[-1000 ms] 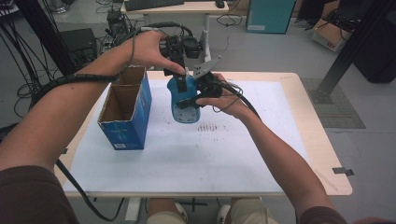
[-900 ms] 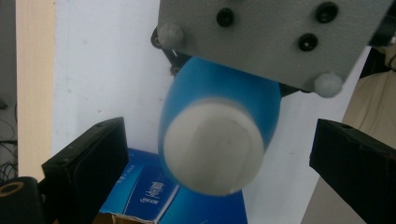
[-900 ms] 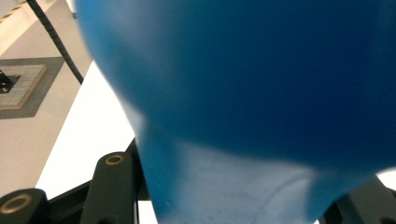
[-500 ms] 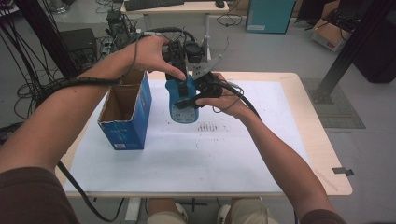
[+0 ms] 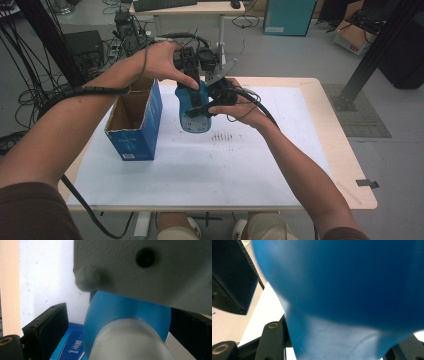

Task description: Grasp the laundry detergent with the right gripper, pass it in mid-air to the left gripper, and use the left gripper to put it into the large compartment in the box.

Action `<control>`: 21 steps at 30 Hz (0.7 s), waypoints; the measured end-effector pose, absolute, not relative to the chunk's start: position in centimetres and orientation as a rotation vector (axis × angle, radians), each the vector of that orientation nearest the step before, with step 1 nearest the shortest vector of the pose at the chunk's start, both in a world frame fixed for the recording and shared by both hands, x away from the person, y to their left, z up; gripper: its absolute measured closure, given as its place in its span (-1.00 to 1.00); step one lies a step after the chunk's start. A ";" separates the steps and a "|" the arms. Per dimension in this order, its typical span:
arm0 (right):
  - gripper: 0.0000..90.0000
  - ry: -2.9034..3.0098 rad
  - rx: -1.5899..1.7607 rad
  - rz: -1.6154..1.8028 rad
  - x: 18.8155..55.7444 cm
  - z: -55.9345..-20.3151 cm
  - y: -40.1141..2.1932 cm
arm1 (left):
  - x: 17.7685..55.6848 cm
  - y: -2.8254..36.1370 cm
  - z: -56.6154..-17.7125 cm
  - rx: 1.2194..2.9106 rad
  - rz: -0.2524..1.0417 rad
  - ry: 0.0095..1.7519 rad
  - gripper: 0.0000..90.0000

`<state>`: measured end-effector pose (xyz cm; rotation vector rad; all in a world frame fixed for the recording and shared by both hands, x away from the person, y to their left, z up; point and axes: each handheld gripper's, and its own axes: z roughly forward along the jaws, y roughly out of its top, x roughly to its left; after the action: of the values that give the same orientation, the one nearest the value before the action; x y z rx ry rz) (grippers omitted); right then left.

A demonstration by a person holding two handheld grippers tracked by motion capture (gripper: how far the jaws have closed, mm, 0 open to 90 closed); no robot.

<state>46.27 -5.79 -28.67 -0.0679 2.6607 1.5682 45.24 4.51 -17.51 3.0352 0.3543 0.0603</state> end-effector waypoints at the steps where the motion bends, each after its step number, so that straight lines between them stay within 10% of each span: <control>1: -0.01 2.661 -0.068 1.568 46.3 -28.7 -5.8 | 45.2 4.5 -17.5 3.035 0.060 0.354 -0.89; 21: -0.01 2.640 -0.097 1.546 46.6 -28.9 -6.0 | 45.1 4.2 -17.6 3.022 0.060 0.356 -0.89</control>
<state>46.57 -5.98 -28.88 -0.0969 2.6404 1.5457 45.14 4.23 -17.59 3.0222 0.3559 0.0600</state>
